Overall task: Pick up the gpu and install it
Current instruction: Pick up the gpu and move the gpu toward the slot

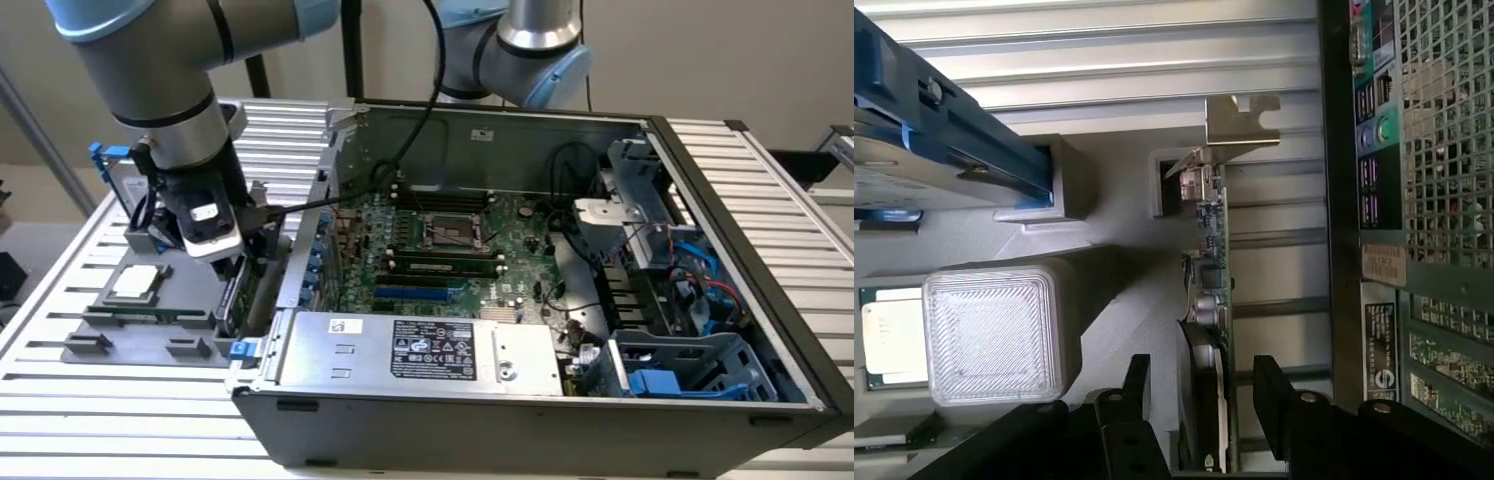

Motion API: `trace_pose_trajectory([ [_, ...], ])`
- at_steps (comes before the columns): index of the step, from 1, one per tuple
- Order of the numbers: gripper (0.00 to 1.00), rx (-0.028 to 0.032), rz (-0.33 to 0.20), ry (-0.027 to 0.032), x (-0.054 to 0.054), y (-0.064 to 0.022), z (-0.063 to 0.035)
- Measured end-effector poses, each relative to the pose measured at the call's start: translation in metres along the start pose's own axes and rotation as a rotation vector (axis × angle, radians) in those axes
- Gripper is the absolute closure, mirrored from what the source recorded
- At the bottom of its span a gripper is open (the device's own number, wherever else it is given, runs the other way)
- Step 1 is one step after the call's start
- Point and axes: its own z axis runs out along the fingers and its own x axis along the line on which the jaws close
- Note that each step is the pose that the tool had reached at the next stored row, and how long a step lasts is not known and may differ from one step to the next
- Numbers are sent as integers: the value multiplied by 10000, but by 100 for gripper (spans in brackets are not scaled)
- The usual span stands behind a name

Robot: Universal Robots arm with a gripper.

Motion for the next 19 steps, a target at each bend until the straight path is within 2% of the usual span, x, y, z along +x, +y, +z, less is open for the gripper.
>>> trace_pose_trajectory([
  [17, 0, 5, 49, 3, -16, 34, 13],
  [18, 100, 7, 49, 6, -16, 34, 13],
  [19, 100, 7, 48, 6, -17, 34, 13],
])
